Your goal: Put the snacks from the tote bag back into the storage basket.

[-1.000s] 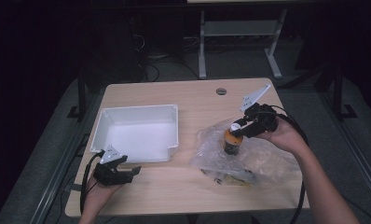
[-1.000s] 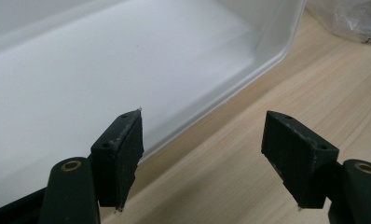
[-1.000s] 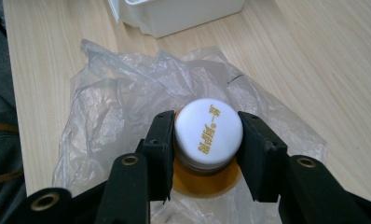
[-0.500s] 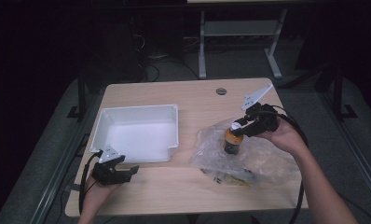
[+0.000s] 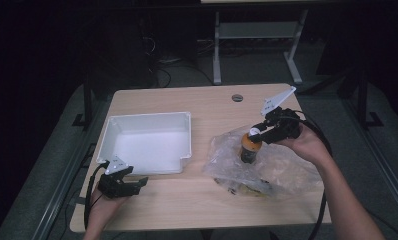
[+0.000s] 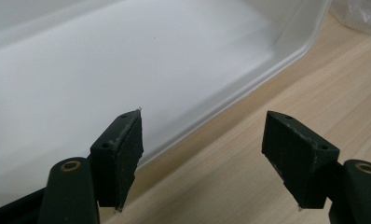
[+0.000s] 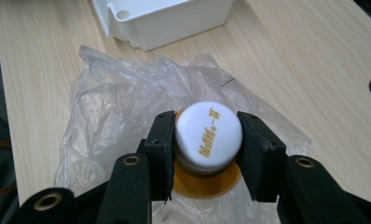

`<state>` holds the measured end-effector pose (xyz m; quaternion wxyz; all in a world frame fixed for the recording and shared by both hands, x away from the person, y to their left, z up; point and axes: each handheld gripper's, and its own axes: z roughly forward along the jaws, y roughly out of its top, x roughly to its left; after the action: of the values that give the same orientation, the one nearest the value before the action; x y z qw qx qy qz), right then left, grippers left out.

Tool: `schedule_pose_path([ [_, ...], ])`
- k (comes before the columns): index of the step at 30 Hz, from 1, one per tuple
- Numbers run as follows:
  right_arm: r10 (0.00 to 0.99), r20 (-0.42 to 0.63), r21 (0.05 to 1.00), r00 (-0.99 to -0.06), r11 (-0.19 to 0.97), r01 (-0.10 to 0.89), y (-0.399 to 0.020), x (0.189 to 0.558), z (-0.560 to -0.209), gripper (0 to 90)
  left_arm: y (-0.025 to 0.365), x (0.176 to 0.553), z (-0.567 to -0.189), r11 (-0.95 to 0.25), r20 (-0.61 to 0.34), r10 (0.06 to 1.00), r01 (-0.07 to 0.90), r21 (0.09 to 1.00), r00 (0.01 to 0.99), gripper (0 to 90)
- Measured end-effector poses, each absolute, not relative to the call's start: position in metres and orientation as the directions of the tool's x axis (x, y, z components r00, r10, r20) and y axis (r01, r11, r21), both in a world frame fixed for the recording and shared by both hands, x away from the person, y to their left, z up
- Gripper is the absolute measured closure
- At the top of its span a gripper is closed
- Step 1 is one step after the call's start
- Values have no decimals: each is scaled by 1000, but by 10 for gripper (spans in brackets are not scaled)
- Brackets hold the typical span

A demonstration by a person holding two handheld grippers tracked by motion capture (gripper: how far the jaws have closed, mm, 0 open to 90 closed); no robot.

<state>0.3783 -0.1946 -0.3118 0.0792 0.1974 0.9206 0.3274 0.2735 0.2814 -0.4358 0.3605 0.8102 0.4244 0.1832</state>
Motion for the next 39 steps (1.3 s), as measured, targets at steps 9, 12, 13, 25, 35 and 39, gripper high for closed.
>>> schedule_pose_path([
  [9, 422, -18, 632, -906, 707, 317, -201, 376, -298, 589, 282, 274, -437, -367, -18, 828, 566, 738, 560, 287],
  [12, 423, -24, 636, -906, 706, 312, -203, 374, -293, 589, 282, 274, -438, -365, -17, 829, 565, 740, 559, 287],
  [13, 425, -22, 635, -905, 705, 316, -204, 374, -291, 589, 283, 274, -438, -367, -15, 829, 564, 739, 559, 287],
  [25, 428, -36, 648, -903, 698, 305, -209, 368, -262, 589, 285, 276, -440, -370, -17, 830, 573, 731, 558, 286],
  [35, 428, -43, 643, -903, 703, 303, -209, 368, -241, 589, 286, 277, -441, -380, -9, 831, 579, 722, 557, 287],
  [39, 432, -41, 643, -901, 702, 307, -208, 369, -234, 589, 287, 277, -441, -373, -14, 834, 583, 722, 551, 287],
])
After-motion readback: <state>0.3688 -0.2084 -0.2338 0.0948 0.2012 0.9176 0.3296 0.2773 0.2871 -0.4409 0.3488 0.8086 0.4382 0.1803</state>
